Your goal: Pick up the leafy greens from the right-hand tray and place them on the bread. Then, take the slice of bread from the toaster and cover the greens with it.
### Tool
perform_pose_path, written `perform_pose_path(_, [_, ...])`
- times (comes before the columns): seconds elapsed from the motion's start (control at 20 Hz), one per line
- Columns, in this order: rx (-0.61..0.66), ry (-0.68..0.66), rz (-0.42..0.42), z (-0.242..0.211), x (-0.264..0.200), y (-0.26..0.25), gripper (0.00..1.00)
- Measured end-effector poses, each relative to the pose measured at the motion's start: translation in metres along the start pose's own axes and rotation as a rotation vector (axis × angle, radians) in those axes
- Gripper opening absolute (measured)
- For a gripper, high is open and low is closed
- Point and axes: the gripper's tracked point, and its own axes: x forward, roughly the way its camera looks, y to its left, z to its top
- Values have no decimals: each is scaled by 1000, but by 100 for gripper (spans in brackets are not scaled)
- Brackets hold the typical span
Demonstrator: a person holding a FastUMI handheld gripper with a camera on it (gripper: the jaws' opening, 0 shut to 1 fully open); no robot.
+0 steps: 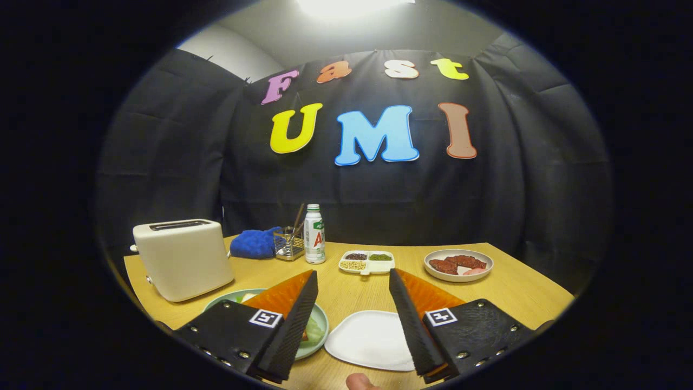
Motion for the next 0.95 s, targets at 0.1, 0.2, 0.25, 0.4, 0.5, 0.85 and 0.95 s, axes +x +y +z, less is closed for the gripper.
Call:
perform_pose_path(0.1, [15,-18,-33,7,-3,-18,85])
perform_pose_path(0.2, [14,-41,-74,14,-7,-41,87])
perform_pose_path(0.25, [18,-49,-95,17,-9,-52,88])
perform_pose_path(0.4, [37,-51,-115,25,-14,-75,90])
perform_pose_path(0.5, [35,-43,-120,28,-20,-92,91])
perform_pose_path(0.85, [-7,-81,-179,38,-51,-161,90])
perform_pose_path(0.95, [-33,-83,-181,36,-56,-185,90])
